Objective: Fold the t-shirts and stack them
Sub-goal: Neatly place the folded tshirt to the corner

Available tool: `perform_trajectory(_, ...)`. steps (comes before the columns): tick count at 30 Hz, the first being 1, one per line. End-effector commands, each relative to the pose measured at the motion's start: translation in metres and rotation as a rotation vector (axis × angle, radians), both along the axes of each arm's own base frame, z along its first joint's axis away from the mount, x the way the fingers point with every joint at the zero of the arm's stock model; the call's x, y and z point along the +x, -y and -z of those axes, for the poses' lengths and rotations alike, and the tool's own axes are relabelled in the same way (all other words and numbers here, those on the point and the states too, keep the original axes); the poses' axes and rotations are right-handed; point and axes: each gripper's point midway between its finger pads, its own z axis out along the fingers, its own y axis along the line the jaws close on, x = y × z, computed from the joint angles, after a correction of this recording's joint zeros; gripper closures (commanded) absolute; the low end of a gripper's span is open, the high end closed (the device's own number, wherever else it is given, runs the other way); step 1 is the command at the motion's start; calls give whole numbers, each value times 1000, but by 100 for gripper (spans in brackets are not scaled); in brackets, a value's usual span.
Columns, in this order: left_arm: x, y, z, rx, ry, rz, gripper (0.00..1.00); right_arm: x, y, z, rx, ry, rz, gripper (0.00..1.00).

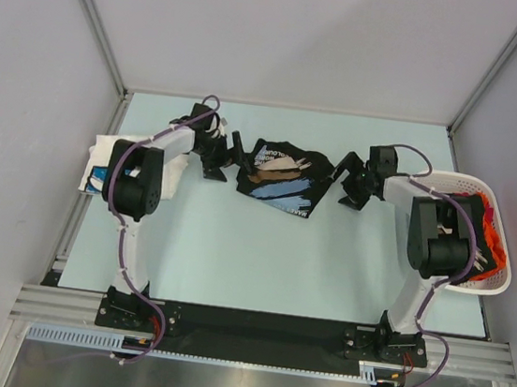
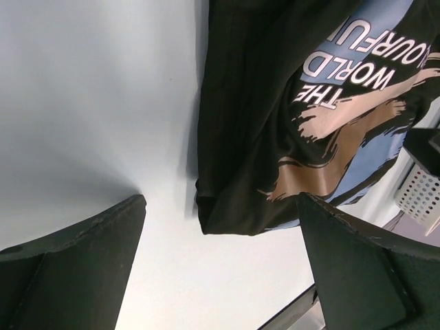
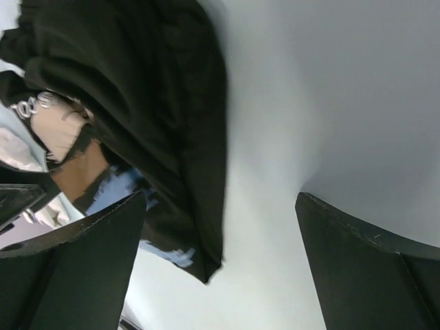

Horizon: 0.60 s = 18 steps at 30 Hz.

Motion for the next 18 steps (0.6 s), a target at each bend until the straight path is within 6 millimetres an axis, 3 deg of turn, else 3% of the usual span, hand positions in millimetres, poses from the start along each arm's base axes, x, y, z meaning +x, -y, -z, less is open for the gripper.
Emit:
perform_trajectory(1, 4, -4, 20, 55, -28, -12, 0, 22, -15, 12, 4, 15, -31, 3)
perform_trajectory(8, 9, 13, 24, 43, -41, 9, 0, 44, -41, 23, 27, 7, -70, 2)
perform_trajectory(18, 17, 52, 26, 11, -55, 87, 0, 55, -57, 30, 85, -16, -100, 4)
